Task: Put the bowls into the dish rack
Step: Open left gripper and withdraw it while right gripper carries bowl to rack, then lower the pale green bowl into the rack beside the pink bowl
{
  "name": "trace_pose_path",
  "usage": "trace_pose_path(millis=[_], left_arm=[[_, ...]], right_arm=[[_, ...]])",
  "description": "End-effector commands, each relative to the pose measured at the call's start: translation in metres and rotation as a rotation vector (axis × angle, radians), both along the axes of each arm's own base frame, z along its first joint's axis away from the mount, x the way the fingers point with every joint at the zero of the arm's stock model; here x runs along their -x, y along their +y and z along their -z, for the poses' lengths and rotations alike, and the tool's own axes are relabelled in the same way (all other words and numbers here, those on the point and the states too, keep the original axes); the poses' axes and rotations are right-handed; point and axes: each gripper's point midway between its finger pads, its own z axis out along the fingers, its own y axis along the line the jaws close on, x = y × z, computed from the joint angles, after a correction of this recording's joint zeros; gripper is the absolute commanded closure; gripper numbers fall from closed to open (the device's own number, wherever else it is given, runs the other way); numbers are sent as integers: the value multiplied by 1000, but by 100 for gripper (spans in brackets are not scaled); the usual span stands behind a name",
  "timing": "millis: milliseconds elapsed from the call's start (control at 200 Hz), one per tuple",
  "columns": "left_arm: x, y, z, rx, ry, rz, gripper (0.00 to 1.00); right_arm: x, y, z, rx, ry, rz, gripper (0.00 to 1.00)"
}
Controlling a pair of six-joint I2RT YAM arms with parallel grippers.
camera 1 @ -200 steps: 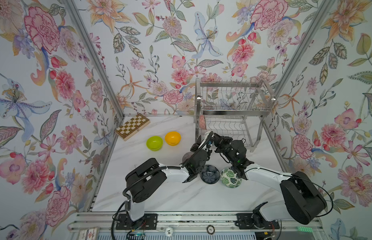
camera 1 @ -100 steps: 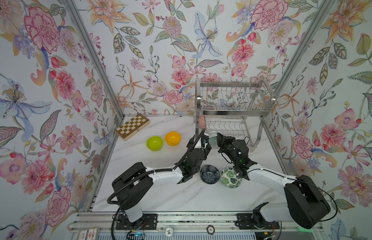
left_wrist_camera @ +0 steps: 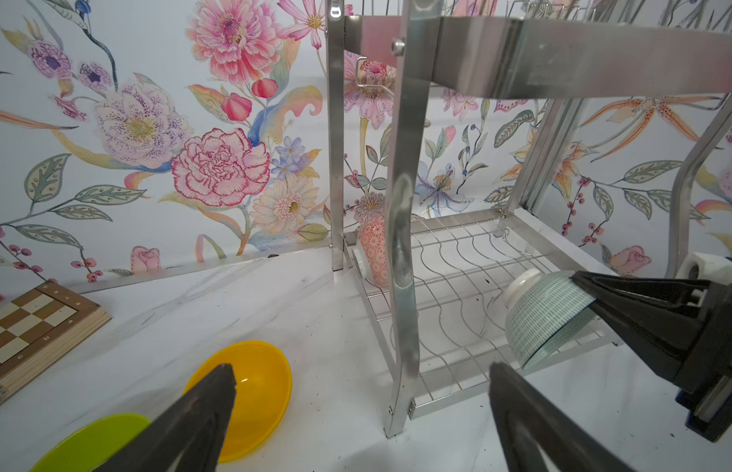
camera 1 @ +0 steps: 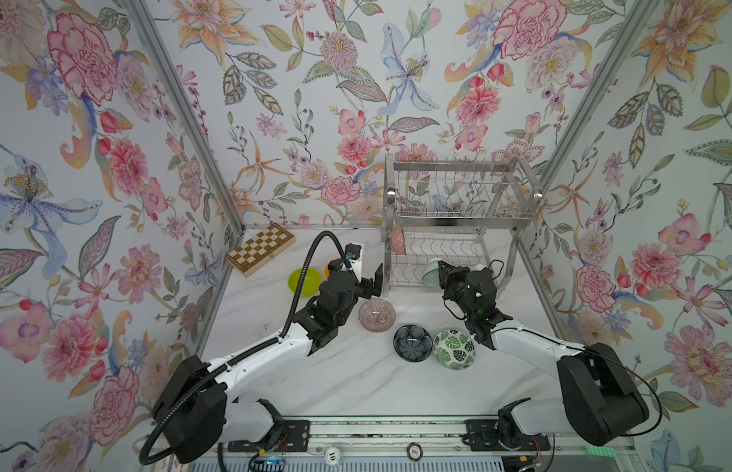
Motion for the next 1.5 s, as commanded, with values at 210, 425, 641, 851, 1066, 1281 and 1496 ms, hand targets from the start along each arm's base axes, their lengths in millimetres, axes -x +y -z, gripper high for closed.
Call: trace_pose_path(millis=[210,425,641,851,1066,1281,1496], left_arm=[[-16,0,31,146,147,155,1],[-24,-14,34,171,162,230,1],[-27,-27,40,218,190,269,1],[-27,-41,45,193,177,244,1],[-22,-61,41,28,84,141,1],[-24,-77,47,-96,-18,5,1],[-20,-98,55,-277,-116,-83,1]], right_arm=[[-39,20,-44,332,-310,-186,100],[-60,34,-43,377,-435,-314,100],[-83,44,-32,388,-520,-416,100],[-96,58,-27,443,-618,-523,100],[-112,50,-22,454,-651,-532,100],[-124,38,-22,429,-686,-554,100],[-132,38,-18,416,-712,-617,100]])
